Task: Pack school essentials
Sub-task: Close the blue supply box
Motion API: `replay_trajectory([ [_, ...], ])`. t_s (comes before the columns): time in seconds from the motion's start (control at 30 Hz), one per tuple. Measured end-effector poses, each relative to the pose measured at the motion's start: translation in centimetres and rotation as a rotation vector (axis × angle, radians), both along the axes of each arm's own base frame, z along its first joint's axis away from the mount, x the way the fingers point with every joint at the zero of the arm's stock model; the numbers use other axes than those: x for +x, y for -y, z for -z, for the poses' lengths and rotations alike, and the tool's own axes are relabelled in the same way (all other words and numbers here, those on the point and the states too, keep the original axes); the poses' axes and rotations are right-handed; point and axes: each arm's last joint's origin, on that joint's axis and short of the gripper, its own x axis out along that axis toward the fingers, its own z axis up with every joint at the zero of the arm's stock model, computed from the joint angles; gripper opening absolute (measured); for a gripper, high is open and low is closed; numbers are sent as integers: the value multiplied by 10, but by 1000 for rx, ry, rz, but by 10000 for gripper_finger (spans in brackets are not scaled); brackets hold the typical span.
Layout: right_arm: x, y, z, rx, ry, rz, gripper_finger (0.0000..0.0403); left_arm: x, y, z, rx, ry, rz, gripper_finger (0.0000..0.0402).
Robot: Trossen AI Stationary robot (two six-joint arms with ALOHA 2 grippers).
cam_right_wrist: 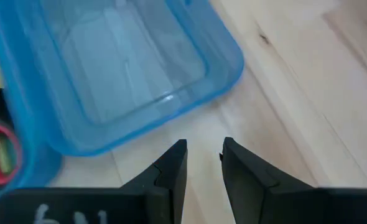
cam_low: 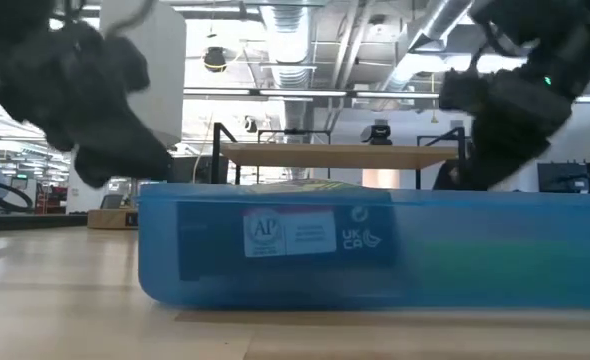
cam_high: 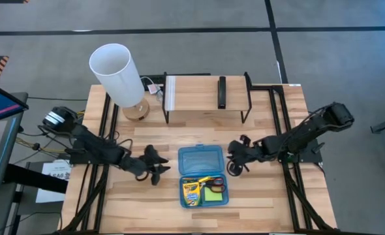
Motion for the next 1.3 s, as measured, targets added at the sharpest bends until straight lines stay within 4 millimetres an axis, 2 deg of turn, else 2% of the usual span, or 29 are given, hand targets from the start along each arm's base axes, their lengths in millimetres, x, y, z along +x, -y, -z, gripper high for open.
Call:
replay_trajectory([
  [0.1,-6,2,8,10,-42,35,120,14,-2,11,-6,-68,1,148],
  [0.33,-2,-1,20,48,-89,9,119,47,-8,34,7,-234,-10,148],
  [0.47,2,0,35,53,-150,5,111,61,-10,36,30,-267,-39,137],
  [0.63,10,5,42,83,-138,-3,97,67,-11,33,64,-274,-22,93],
  [0.83,18,12,34,94,-42,-26,91,69,-23,33,78,-289,-65,50],
  [1.07,24,24,36,81,-30,4,91,72,-39,33,109,-303,-106,41],
  [1.3,26,32,35,79,-15,38,91,73,-46,33,138,-306,-129,41],
])
